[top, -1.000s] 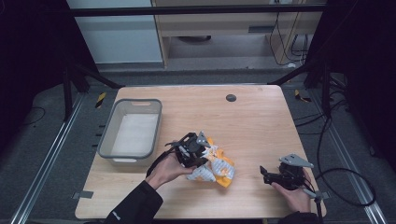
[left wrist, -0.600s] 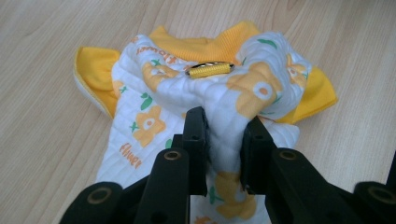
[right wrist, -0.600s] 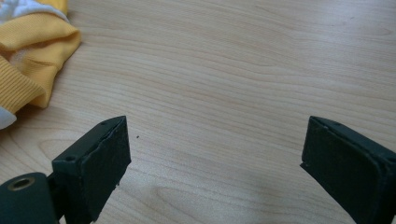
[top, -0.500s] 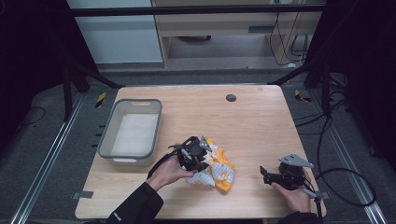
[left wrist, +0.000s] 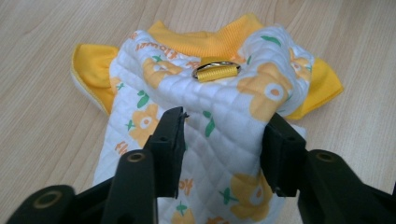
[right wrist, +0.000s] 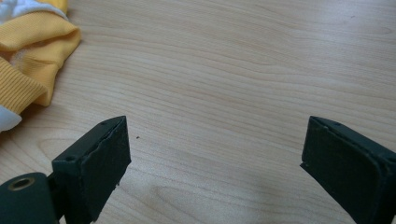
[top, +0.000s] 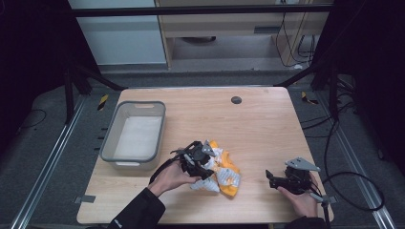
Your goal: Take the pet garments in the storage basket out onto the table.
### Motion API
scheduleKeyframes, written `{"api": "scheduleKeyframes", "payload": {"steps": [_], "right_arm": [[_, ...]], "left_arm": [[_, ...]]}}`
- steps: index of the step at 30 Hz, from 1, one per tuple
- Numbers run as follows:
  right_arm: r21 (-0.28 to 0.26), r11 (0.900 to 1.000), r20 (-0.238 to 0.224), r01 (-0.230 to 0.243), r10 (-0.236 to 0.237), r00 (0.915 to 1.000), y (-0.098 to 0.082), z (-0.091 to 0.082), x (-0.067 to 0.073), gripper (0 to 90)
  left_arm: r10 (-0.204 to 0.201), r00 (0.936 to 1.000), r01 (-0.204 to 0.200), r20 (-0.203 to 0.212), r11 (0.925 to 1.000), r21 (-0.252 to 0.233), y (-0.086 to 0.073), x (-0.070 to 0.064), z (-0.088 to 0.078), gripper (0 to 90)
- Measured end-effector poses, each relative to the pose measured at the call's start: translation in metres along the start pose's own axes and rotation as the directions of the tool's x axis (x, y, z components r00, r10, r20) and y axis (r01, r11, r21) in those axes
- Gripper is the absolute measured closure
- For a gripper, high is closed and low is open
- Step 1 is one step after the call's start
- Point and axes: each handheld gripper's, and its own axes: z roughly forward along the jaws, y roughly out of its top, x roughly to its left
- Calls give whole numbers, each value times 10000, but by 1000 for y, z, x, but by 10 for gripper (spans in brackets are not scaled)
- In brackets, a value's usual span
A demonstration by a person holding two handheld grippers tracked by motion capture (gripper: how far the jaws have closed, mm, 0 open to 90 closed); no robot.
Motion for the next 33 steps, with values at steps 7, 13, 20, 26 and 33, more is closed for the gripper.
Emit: {"api": "scheduleKeyframes", "payload": {"steps": [7, 13, 20, 26, 33], "right_arm": [[7, 10000, -9, -30, 30, 10000, 0, 0, 0, 79], [28, 10000, -21, -79, 79, 10000, 0, 0, 0, 78], [16, 9999, 6, -106, 106, 9999, 0, 0, 0, 78], [3, 10000, 14, -86, 86, 10000, 0, 0, 0, 77], [-9, 10000, 21, -68, 68, 10000, -1, 0, 0, 77]], "left_arm": [[-42, 10000, 38, -76, 9983, -575, -4, -1, -8, 386], [-304, 9994, 277, -184, 9907, -1329, -8, -1, -22, 330], [-530, 9980, 455, -337, 9801, -1932, -18, -3, -32, 297], [-965, 9935, 795, -610, 9683, -2367, -33, -2, -40, 294], [-1685, 9824, 1375, -809, 9446, -2980, -57, 2, -49, 290]]}}
